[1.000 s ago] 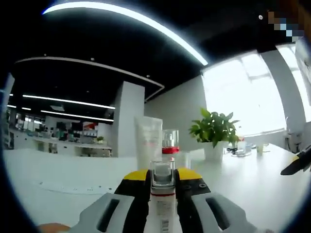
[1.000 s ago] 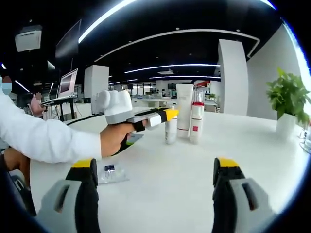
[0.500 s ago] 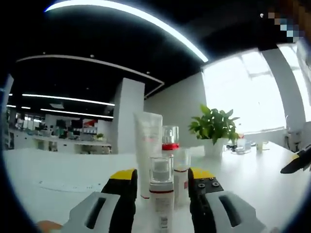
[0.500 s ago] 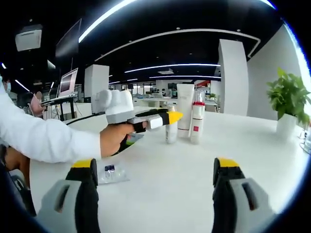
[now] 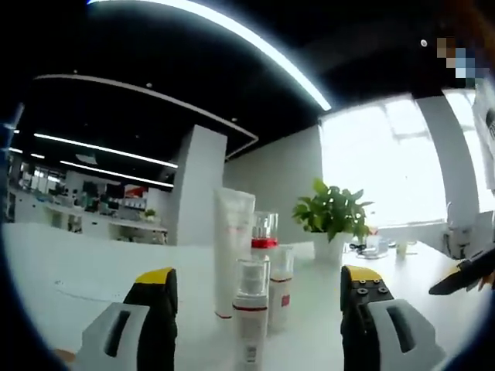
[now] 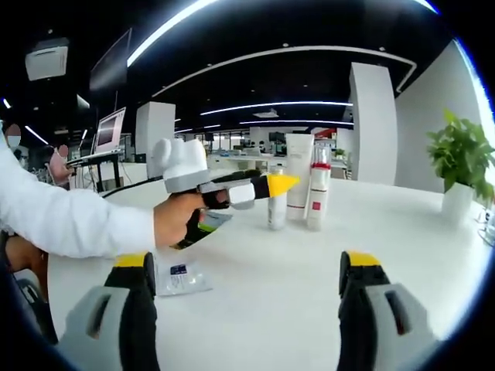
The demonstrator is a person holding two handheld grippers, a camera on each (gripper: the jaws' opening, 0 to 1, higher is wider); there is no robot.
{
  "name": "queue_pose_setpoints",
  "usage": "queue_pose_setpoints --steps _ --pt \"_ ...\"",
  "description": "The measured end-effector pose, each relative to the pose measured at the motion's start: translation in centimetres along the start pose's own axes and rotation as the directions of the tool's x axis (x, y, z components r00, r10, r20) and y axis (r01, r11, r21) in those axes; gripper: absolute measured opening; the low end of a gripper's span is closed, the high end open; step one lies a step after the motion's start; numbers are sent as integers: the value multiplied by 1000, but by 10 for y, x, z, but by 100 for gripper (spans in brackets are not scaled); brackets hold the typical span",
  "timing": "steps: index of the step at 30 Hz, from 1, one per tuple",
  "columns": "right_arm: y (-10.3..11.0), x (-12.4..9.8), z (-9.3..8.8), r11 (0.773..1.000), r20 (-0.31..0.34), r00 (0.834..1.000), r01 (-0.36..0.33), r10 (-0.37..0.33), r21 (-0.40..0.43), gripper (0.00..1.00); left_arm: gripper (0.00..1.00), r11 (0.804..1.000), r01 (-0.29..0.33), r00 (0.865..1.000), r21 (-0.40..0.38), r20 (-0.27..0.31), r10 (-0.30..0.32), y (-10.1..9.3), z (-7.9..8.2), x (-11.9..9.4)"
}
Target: Arrange the skincare products in the storage area until every visible bottle or jar stands upright without overlapping.
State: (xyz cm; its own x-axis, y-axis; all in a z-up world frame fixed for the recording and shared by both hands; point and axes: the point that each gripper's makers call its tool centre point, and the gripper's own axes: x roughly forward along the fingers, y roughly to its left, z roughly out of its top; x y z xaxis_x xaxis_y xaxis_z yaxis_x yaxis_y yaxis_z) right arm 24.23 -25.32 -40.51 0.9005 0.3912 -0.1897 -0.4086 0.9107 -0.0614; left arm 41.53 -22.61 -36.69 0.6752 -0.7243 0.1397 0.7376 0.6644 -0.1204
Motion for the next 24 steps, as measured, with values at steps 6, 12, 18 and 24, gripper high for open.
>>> queue_pose_setpoints --steps 6,12,18,24 --pt "3 5 0 1000 -4 1000 -4 4 1 99 100 1000 22 1000 -10 12 -21 4 15 -16" --pt "12 11 2 1000 -1 1000 -14 14 0 99 100 996 71 997 -55 15 -70 4 30 -39" --pt "22 23 4 1000 4 1000 -22 22 4 99 100 990 130 991 -55 47 -127 7 55 -65" --pt "34 34 7 999 5 999 -34 34 4 99 100 973 226 974 -50 7 -226 5 69 -85"
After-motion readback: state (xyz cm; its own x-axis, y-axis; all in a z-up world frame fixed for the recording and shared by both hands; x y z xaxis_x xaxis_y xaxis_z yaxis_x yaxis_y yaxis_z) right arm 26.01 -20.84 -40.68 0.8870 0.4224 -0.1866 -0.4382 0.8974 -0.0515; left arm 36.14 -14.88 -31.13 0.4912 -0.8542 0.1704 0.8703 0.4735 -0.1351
